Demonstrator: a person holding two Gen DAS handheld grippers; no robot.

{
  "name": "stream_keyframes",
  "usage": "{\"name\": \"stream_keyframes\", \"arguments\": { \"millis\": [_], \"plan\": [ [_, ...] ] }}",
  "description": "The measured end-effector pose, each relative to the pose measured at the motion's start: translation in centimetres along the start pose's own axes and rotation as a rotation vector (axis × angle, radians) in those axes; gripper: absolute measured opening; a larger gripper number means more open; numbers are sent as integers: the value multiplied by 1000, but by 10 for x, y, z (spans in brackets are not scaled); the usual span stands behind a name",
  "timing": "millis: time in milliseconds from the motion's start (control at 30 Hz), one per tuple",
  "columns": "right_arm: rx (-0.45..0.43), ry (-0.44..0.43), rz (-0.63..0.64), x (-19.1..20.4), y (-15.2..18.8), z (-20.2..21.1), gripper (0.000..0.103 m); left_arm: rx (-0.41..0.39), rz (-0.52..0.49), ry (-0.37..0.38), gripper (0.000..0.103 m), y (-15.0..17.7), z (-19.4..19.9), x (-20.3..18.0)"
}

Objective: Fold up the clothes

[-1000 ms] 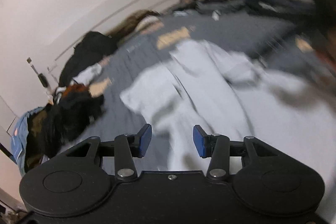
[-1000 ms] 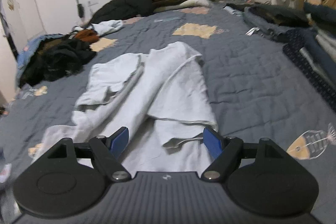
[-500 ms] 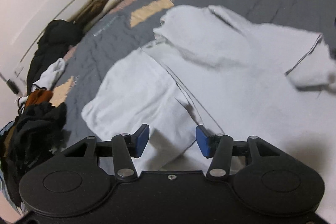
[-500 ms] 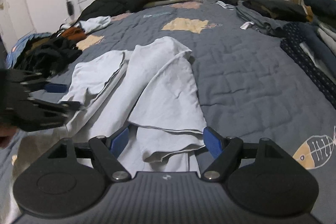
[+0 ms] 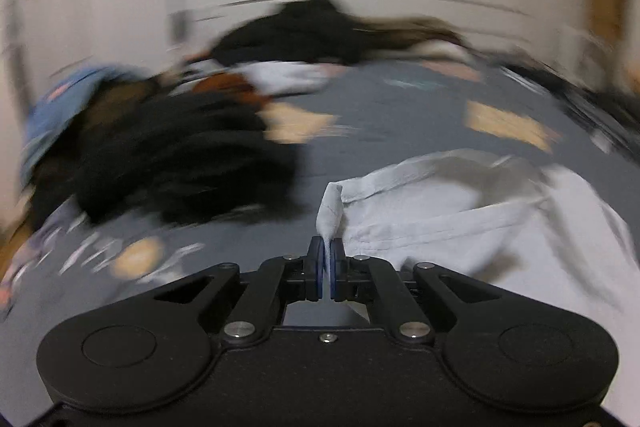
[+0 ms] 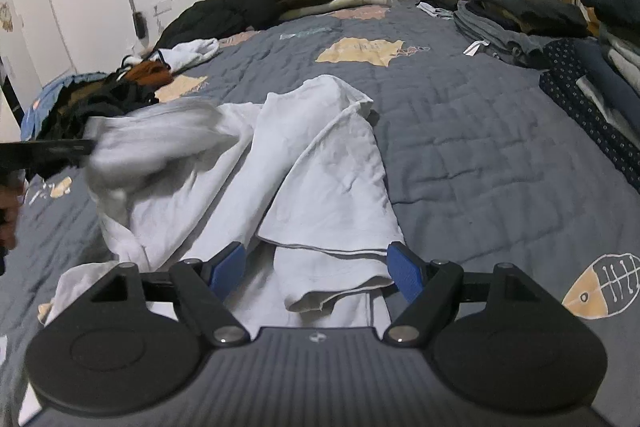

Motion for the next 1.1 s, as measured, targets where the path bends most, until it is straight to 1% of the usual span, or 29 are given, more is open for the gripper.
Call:
{"name": "stream_keyframes", "arguments": {
  "millis": [33, 67, 167, 233, 267, 300, 367, 400, 500, 567, 600, 633, 667, 700, 733, 767, 800, 867, 900, 933, 1000, 1067, 1100],
  "plan": [
    [0, 2, -6, -1, 0, 0, 77, 5, 26, -53, 4, 3, -1, 18],
    [0, 4, -13, -2, -1, -1, 77, 52, 29, -86, 6, 9, -5, 32],
    [1, 3, -22, -3, -1, -1, 77, 142, 69, -94, 8, 28, 7, 55],
    [-1, 1, -21, -3, -2, -1, 77, 162, 60, -72, 11, 36, 37, 56],
    [-2, -1, -22, -3, -3, 0, 77, 170, 53, -60, 25, 39, 53, 56],
    [-2, -3, -26, -3, -3, 0, 77, 178, 46, -47, 43, 43, 69, 56],
    [-2, -10, -36, -4, -3, 0, 77, 140, -18, 40, 57, 50, 117, 37],
    [-2, -14, -37, -4, -4, 1, 77, 117, -52, 87, 59, 53, 142, 25],
    [-5, -27, -21, 0, -5, 4, 77, 63, -250, 220, 61, 76, 219, -22],
    [-2, -33, -7, 2, -4, 6, 77, 39, -418, 289, 61, 99, 261, -51],
    [0, -35, -2, 2, -3, 7, 77, 23, -510, 317, 61, 113, 277, -64],
    [3, -35, 0, 2, -2, 8, 77, 16, -583, 344, 61, 126, 284, -76],
    [6, -34, 0, 2, -2, 9, 77, 23, -650, 381, 61, 142, 290, -85],
    [9, -32, 0, 1, -1, 10, 77, 36, -703, 421, 58, 156, 291, -94],
    [10, -30, 2, 1, -1, 11, 77, 33, -734, 442, 52, 165, 291, -102],
    [11, -28, 5, 2, 0, 13, 77, 25, -758, 458, 35, 173, 292, -111],
    [11, -26, 8, 3, 0, 16, 77, 25, -751, 463, 25, 176, 287, -115],
    [8, -26, 13, 5, 1, 21, 77, 30, -717, 466, 25, 179, 276, -122],
    [5, -28, 15, 7, 1, 24, 77, 45, -723, 469, 25, 182, 270, -125],
    [1, -31, 17, 8, 0, 26, 77, 70, -755, 469, 25, 186, 260, -127],
    [-6, -39, 22, 10, 0, 32, 77, 75, -847, 443, 27, 193, 247, -129],
    [-9, -43, 25, 12, 0, 35, 77, 71, -872, 421, 27, 196, 242, -125],
    [-8, -43, 26, 11, 0, 34, 77, 75, -873, 424, 27, 197, 240, -124]
  ]
}}
Point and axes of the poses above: each gripper's, at about its wrist camera, not at the fingertips, and z roughly against the way its jaws point, x to its left, y to its underside, the point moved 6 cm from there along -z, roughly the way its jaws point, and after that the axes turned 10 degrees about -x, right-handed, at the moved point
